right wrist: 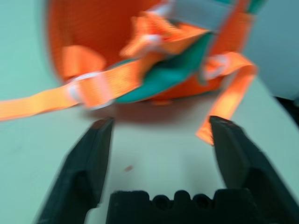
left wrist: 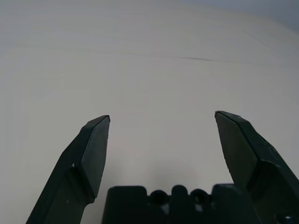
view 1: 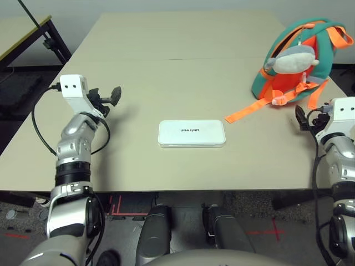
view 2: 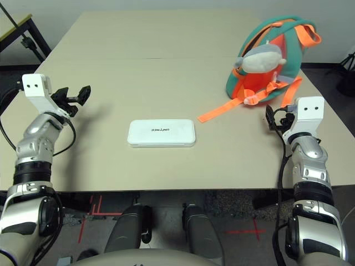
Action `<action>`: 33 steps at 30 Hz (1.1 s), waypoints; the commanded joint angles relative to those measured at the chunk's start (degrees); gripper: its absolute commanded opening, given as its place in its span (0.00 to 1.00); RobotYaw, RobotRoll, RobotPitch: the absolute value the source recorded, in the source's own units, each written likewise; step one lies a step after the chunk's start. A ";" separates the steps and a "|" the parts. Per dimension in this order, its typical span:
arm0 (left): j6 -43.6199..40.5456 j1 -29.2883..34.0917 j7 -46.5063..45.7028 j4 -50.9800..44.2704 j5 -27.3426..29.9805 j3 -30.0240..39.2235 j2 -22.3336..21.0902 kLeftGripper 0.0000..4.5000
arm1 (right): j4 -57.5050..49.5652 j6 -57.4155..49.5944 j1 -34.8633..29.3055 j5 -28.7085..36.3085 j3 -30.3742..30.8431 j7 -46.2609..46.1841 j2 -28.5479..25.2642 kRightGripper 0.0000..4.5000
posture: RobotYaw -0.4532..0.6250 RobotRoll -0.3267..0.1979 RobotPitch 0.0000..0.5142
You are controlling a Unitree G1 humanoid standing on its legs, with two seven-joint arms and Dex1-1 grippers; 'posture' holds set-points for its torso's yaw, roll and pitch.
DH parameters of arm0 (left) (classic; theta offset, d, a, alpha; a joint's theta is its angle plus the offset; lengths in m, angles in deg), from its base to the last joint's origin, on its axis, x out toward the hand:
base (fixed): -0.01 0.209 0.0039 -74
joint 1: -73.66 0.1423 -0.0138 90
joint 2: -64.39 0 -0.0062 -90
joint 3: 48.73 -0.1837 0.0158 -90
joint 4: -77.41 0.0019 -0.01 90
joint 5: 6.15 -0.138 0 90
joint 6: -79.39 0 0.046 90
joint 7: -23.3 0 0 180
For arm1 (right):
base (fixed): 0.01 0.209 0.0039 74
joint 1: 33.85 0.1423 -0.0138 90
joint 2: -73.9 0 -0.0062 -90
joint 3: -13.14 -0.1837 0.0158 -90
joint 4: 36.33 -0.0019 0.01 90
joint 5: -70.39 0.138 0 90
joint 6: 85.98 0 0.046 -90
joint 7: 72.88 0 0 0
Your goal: Put the pencil case into the backpack and zip it.
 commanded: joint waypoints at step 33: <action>-33.99 -27.45 52.27 40.62 -14.77 -37.43 -3.15 1.00 | -27.74 -21.69 -1.44 -0.10 16.07 21.76 -8.00 0.00 | 0.45 0.62 0.18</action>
